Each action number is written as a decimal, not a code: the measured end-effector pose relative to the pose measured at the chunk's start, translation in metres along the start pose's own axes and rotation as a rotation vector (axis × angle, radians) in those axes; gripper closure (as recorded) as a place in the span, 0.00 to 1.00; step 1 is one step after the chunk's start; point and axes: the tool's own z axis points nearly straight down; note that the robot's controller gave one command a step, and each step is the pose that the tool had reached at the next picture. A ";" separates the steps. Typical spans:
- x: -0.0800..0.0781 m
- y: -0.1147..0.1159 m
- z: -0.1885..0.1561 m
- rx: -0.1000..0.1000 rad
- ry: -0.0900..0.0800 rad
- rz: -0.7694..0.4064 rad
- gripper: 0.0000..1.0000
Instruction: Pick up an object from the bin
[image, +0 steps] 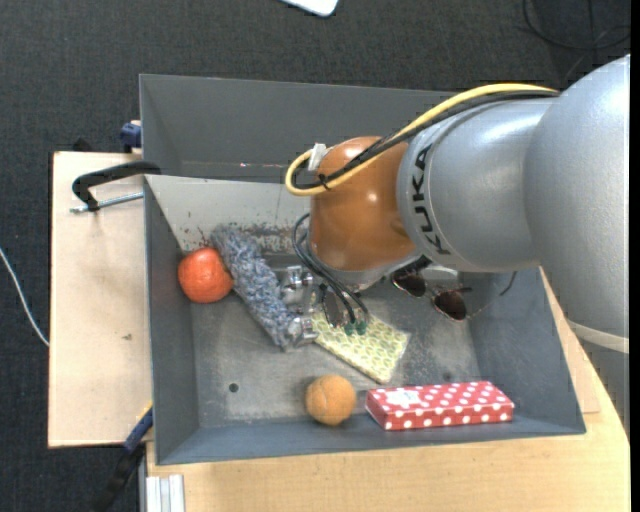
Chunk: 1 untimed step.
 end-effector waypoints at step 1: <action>0.010 -0.008 -0.013 0.000 0.015 -0.032 1.00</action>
Offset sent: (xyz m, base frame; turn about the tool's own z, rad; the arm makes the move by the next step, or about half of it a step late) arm 0.0148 0.0149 0.1082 -0.0026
